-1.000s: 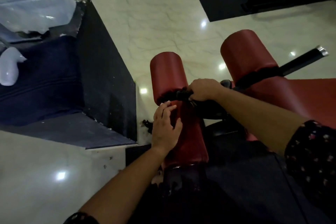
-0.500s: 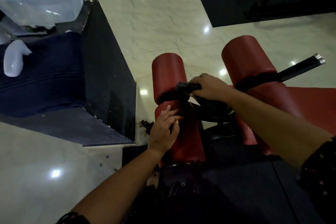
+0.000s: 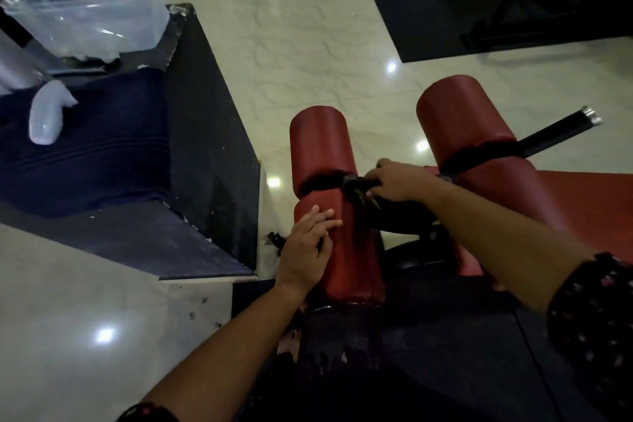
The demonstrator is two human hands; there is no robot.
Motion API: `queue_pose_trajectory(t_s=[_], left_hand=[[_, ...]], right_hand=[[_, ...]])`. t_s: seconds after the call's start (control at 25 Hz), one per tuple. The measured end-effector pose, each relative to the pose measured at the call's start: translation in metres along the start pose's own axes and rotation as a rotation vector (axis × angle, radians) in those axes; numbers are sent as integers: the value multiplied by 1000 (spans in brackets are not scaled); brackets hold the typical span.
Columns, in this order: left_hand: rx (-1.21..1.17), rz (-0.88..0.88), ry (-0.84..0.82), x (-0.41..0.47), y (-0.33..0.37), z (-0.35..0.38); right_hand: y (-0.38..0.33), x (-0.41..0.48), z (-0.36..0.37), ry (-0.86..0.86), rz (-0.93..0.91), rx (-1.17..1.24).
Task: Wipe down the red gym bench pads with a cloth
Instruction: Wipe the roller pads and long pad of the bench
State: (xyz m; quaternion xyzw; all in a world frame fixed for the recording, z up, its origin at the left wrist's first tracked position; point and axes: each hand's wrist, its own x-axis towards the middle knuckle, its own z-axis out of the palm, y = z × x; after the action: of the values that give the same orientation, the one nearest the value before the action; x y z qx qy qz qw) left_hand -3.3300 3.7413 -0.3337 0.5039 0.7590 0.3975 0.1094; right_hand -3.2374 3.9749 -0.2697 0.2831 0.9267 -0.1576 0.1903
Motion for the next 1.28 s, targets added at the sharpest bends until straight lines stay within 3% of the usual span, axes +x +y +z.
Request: queue_pose_trajectory(t_s=[0.12,0.24,0.36,0.56,0.64,0.76,0.92,1.08,1.2,1.28], left_hand=[[37,4,-47,-3,-5,0],[-10,-106,5,-7,-5,0],[-48,-190,76,-12,-3,-1],[-74,-306,34,-5,0,-5],[37,-248,21,8,4,-10],[231,-131,-104,25,10,-9],[205,-211,-225,24,13,8],[136,-226,-181,23,7,9],[96,-224,-145,25,9,8],[43,-229,-5,35,13,2]], right_hand=[[-39,6,-35,83,-177,173],[-87,20,-43,-66,-277,228],[-89,28,-40,-106,-229,197],[-18,13,-8,-46,-113,455],[-1,9,16,-23,-35,505],[5,1,46,-54,103,491],[-5,-27,73,27,198,635],[-7,-80,103,-28,179,739],[9,-104,104,-156,70,624],[16,-102,90,-29,45,561]])
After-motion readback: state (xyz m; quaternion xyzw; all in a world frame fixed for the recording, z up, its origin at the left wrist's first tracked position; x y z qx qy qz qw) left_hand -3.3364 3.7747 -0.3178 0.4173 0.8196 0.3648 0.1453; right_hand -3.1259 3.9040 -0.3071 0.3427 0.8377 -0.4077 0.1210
